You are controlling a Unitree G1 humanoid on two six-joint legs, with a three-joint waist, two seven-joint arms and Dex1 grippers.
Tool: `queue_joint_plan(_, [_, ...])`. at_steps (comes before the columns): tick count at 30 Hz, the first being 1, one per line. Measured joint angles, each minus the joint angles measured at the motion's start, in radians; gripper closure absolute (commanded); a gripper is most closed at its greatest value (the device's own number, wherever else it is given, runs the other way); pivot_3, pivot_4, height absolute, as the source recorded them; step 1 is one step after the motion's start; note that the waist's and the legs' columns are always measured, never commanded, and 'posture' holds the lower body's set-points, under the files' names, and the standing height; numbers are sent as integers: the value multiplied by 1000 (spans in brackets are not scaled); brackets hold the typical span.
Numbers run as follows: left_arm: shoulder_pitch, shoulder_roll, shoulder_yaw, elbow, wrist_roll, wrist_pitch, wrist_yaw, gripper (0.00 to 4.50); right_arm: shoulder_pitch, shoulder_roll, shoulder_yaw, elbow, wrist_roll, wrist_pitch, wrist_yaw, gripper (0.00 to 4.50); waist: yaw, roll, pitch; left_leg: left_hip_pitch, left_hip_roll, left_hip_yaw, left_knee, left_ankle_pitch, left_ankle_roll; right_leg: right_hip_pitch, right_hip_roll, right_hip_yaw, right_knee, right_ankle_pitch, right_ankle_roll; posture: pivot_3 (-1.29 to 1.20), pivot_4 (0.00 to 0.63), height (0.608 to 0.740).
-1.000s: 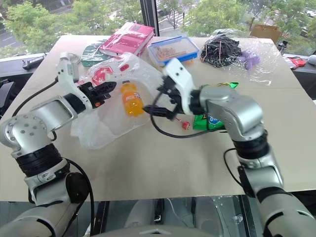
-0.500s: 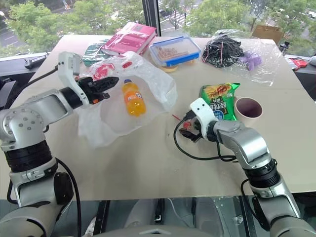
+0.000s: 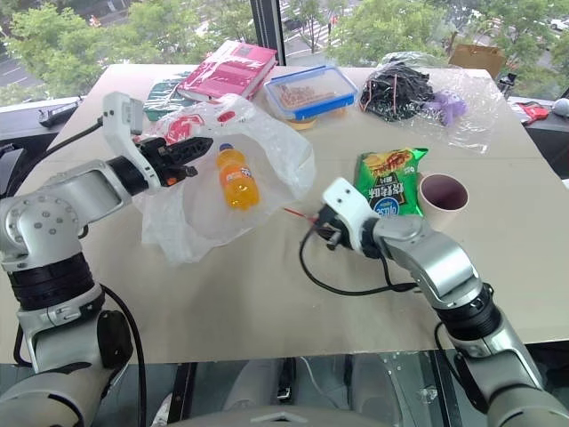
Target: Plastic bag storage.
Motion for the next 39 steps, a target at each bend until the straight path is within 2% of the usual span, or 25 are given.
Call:
queue_joint_plan(2, [0,3,7,3,0,0,0,4500,-83,78,1,38,3,0,-7,3823,1,0,0,0,0,-1,0,0,-1,0,1,-1,1,0,0,0,150,740])
queue_joint_plan(3, [-2,4,8,10,-1,1,0,4500,-155,145,1,118,-8,-3,-32,3823,1,0,0,0,0,0,0,1,-1,0,1,0,1,0,0,0,150,740])
queue_joint_plan(5, [-3,7,12,14,-4,3,-1,4500,-206,207,3,199,-25,-14,-61,3823,2,0,0,0,0,-1,0,1,-1,0,1,-1,1,0,-1,0,150,740])
queue_joint_plan(10, [-13,10,50,11,-38,15,14,4500,-422,396,-6,711,-165,-218,-213,3823,4,0,0,-1,-1,-1,0,1,-1,-1,0,-1,-1,0,-1,0,150,740])
queue_joint_plan(11, [-13,9,52,7,-41,18,19,4500,-447,423,-9,785,-181,-273,-223,3023,5,0,0,-1,-1,-1,-1,1,-1,-1,0,-2,-2,0,-1,0,150,740])
queue_joint_plan(13, [-13,6,56,6,-44,20,25,4500,-483,452,-15,888,-198,-340,-224,2549,1,0,0,-2,-1,-1,-1,1,-1,-1,0,-1,-2,0,-1,0,150,740])
queue_joint_plan(14, [-13,-5,56,-2,-54,21,36,4500,-529,476,-13,1014,-230,-425,-227,2028,-3,0,0,-2,-1,0,-2,1,-1,-1,0,-1,-2,0,-1,0,150,740])
queue_joint_plan(16, [-13,-18,56,-10,-65,22,46,4500,-554,496,-9,1086,-259,-503,-227,1118,-8,0,0,-2,-1,-1,-2,1,-1,-1,0,-1,-2,0,-1,0,150,740])
queue_joint_plan(17, [-13,-23,56,-11,-73,22,57,4500,-548,499,-7,1078,-266,-528,-209,1118,-12,0,0,-2,-1,-1,-2,1,-1,-1,0,-1,-2,0,-1,0,150,740])
queue_joint_plan(19, [-14,-25,56,-11,-76,21,66,4500,-508,468,-3,974,-260,-513,-156,1118,-14,0,0,-2,-1,-1,-2,1,-1,-1,-1,-1,-2,0,-1,0,150,740])
queue_joint_plan(20, [-12,-26,60,-10,-78,21,73,4500,-449,422,-4,834,-239,-473,-104,1118,-13,0,0,-2,-1,-2,-1,1,-1,-1,-1,-2,-2,0,-1,0,150,740])
queue_joint_plan(21, [-11,-26,62,-10,-77,21,75,4500,-444,415,-4,818,-237,-467,-97,1118,-14,0,0,-2,0,-2,-1,1,-1,-1,-2,-2,-2,0,-1,0,150,740])
queue_joint_plan(24, [-12,-34,58,1,-76,12,83,4500,-280,289,-42,439,-110,-254,1,1118,-9,0,0,-2,0,-2,-1,1,-1,0,-2,-2,-2,0,-1,0,150,740])
queue_joint_plan(26, [-15,-38,50,15,-74,0,84,4500,-196,229,-111,241,-5,-101,27,1118,-8,0,0,-2,0,-2,-1,1,-1,0,-2,-2,-1,0,-1,0,150,740])
queue_joint_plan(29, [-18,-44,39,36,-66,-19,82,4500,-83,188,-298,-37,144,137,12,1118,-5,0,0,-1,0,-2,-1,1,-1,0,-2,-2,0,0,-1,0,150,740])
queue_joint_plan(33, [-20,-46,25,62,-56,-44,75,4500,95,248,-602,-267,217,415,-61,1118,5,0,0,0,0,-1,-1,1,-1,0,-1,-1,1,1,-1,0,150,740])
queue_joint_plan(34, [-22,-47,10,68,-54,-50,68,4500,196,265,-669,-342,215,455,-90,1118,13,-1,-1,0,0,-3,-1,0,-1,1,-1,-2,0,0,-1,0,150,740])
queue_joint_plan(36, [-22,-40,5,92,-41,-65,58,4500,393,305,-749,-416,194,505,-147,1118,25,0,-1,-2,-1,-1,-2,0,-1,0,-1,-1,-1,0,-1,0,150,740])
queue_joint_plan(39, [-28,-32,-11,129,-20,-85,37,4500,512,426,-829,-511,179,516,-216,1118,8,1,0,1,-2,2,0,1,0,0,-1,3,1,1,0,0,150,740])
